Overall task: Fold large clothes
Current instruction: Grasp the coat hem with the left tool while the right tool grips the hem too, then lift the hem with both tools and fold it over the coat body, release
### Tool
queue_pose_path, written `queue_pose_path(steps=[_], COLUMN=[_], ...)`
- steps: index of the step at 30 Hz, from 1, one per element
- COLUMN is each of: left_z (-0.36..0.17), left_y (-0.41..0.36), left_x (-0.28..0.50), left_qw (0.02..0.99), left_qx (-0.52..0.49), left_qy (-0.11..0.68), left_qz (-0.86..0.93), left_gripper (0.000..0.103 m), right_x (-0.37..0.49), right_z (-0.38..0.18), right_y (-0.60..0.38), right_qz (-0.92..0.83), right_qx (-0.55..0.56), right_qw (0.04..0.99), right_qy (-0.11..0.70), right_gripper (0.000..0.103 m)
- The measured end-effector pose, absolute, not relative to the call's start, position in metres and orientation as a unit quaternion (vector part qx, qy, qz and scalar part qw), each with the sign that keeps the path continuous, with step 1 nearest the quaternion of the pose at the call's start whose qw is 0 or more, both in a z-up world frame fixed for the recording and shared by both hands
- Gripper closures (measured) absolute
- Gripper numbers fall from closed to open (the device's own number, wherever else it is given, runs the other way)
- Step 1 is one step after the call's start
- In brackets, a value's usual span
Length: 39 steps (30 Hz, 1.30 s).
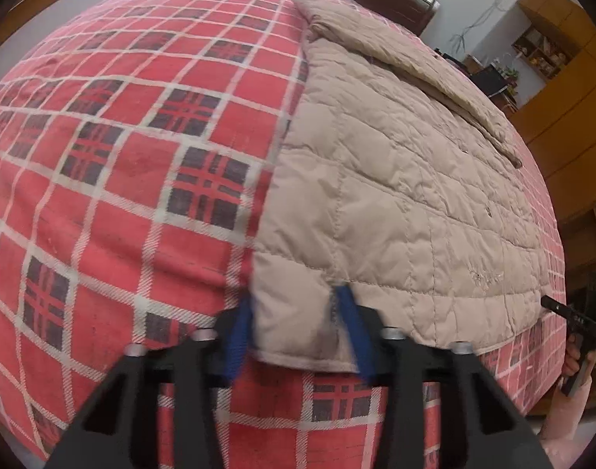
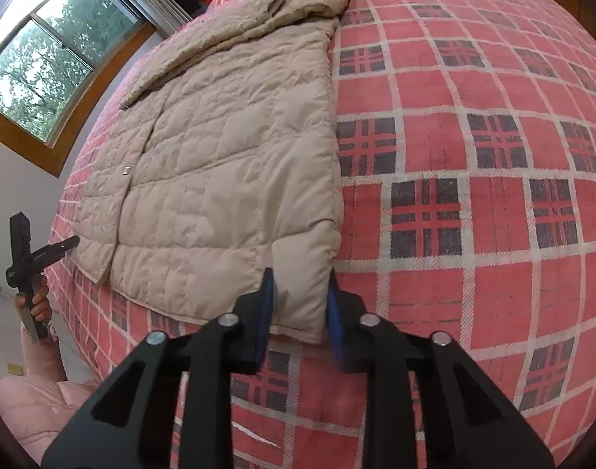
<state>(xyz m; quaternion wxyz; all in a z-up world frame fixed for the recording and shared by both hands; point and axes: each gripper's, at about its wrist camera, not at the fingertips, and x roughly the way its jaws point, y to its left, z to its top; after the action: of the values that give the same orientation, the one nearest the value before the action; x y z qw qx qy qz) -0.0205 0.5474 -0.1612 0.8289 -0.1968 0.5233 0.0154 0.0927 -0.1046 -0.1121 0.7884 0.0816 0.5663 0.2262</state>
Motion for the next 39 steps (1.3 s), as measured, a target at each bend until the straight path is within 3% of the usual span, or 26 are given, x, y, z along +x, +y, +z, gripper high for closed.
queue_pose_path(steps=[1, 4, 10, 27, 39], left_z=[-0.159, -0.147, -0.109, 0.003, 0.001], left_y=[0.547, 0.542, 0.533, 0.547, 0.576], left_x=[-0.021, -0.024, -0.024, 0.081, 0.210], left_qw=[0.829, 0.838, 0.861, 0.921, 0.920], left_qx=[-0.201, -0.195, -0.193, -0.182, -0.199], left_qy=[0.522, 0.510, 0.470, 0.344, 0.337], left_qz=[0.012, 0.008, -0.019, -0.018, 0.036], left_gripper=[0.080, 0.087, 0.092, 0.094, 0.094], right_x=[0.092, 0.090, 0.091, 0.199, 0.325], right_z=[-0.109, -0.096, -0.059, 0.039, 0.053], right_y=[-0.105, -0.109, -0.112, -0.104, -0.103], right_qz=[0.229, 0.242, 0.258, 0.250, 0.214], right_qx=[0.087, 0.099, 0.095, 0.104, 0.138], right_qw=[0.789, 0.796, 0.823, 0.862, 0.863], right_qy=[0.563, 0.546, 0.497, 0.429, 0.436], right_gripper=[0.085, 0.087, 0.090, 0.091, 0.091])
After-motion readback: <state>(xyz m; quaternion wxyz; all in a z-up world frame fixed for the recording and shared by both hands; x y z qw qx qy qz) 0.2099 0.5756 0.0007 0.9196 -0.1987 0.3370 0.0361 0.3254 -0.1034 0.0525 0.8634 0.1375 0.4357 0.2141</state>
